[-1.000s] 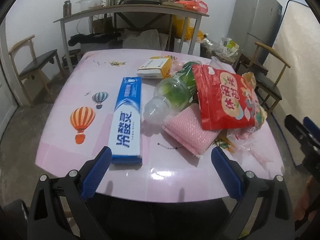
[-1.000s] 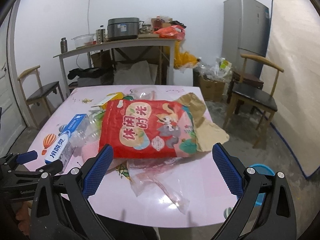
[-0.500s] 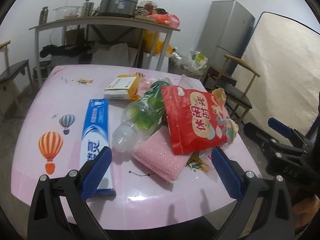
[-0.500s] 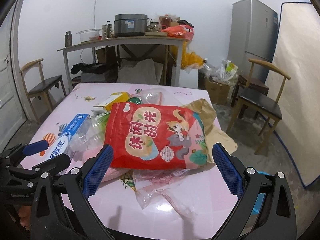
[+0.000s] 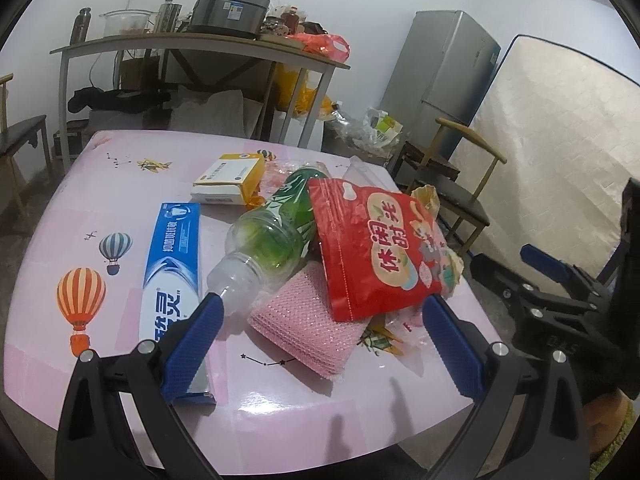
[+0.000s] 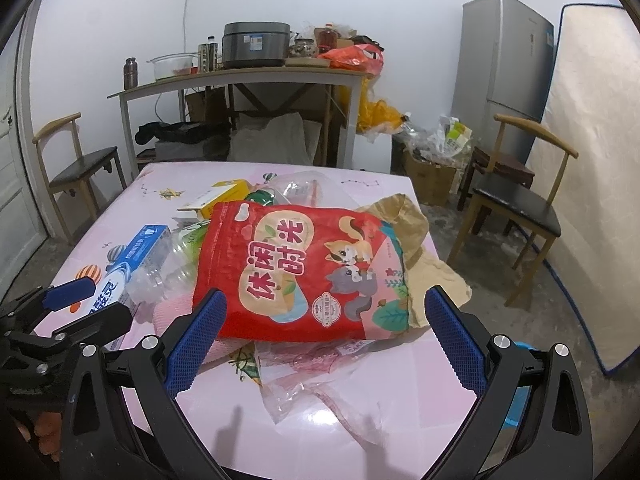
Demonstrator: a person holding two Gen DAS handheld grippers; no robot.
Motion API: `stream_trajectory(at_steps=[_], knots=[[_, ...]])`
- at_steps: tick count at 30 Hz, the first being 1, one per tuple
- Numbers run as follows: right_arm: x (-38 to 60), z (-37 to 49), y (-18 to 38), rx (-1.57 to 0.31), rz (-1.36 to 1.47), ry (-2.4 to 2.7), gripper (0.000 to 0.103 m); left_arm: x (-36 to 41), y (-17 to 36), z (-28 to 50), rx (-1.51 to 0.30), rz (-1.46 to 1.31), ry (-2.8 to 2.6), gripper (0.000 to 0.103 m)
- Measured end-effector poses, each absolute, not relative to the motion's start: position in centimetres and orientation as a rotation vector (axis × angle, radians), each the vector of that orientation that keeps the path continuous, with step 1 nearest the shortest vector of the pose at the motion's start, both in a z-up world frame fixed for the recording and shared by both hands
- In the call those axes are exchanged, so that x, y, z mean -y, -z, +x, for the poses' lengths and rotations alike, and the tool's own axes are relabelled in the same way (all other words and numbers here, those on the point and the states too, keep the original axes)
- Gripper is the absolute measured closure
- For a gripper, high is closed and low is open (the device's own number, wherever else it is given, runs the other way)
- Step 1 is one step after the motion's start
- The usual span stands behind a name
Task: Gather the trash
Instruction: 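Reach to the red snack bag and close the left tool on it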
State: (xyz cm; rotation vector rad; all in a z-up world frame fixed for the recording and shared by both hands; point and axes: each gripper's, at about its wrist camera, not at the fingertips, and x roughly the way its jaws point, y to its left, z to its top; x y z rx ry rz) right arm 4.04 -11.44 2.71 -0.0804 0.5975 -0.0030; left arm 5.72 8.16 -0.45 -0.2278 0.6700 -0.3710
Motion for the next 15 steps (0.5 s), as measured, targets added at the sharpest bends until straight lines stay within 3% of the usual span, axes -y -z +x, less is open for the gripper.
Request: stream_trajectory(at_steps=[6,15], knots=[[11.8,3.9,-2.8,-0.572,-0.069,0.010,0.008,-8.4,0.4,6.1,-0.651,-0.283,0.458,0.006],[13.4,5.9,-1.9,-0.572,-0.029,0.009,0.029,-7.0,1.0,9.4,-0.715,-0.340,0.560,0.036]])
